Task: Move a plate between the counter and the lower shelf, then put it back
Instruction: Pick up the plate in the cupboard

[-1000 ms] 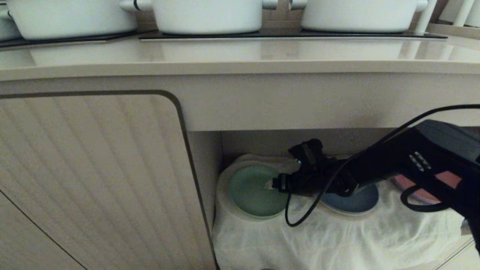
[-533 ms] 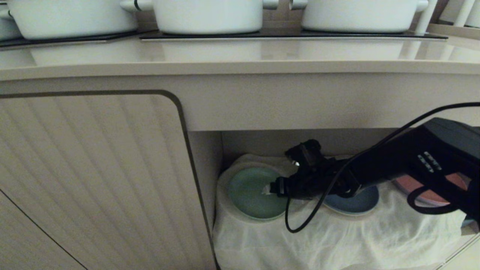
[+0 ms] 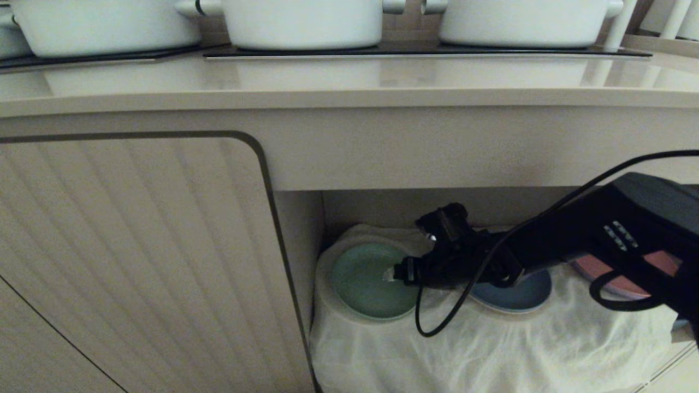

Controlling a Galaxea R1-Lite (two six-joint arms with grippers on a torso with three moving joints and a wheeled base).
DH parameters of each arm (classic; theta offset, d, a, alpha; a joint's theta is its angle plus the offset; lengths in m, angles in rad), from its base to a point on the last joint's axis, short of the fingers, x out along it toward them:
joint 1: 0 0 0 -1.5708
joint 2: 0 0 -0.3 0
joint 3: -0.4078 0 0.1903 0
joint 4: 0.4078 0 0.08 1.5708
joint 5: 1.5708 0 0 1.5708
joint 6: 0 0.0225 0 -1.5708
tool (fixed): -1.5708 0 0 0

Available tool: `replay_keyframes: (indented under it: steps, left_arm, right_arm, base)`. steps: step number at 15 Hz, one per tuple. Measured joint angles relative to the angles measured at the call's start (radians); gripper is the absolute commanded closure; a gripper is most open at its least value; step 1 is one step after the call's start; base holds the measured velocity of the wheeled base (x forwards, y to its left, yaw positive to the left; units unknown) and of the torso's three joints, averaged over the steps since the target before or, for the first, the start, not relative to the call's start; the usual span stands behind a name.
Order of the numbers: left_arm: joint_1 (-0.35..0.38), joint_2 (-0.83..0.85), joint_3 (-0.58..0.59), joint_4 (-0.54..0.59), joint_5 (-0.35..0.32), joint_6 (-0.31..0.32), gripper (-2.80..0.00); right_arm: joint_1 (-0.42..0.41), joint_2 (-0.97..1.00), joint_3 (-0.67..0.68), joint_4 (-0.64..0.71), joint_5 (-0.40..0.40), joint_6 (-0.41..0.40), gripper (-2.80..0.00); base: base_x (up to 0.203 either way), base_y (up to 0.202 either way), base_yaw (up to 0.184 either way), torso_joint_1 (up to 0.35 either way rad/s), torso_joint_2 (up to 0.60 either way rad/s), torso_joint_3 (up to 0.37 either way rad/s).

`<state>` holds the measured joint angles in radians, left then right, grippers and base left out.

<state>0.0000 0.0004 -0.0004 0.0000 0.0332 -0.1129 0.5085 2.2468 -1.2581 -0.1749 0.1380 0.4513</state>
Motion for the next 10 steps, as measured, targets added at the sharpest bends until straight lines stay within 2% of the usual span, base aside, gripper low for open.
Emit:
replay_keyframes:
  steps: [10]
  left_arm:
    - [0.000,0.000,0.000,0.000,0.000,0.000,0.00]
  right_arm:
    - [0.000,0.027,-0.001,0.000,-0.006,0.000,-2.80]
  base:
    - [0.000,0.000,0.000,0.000,0.00,0.000]
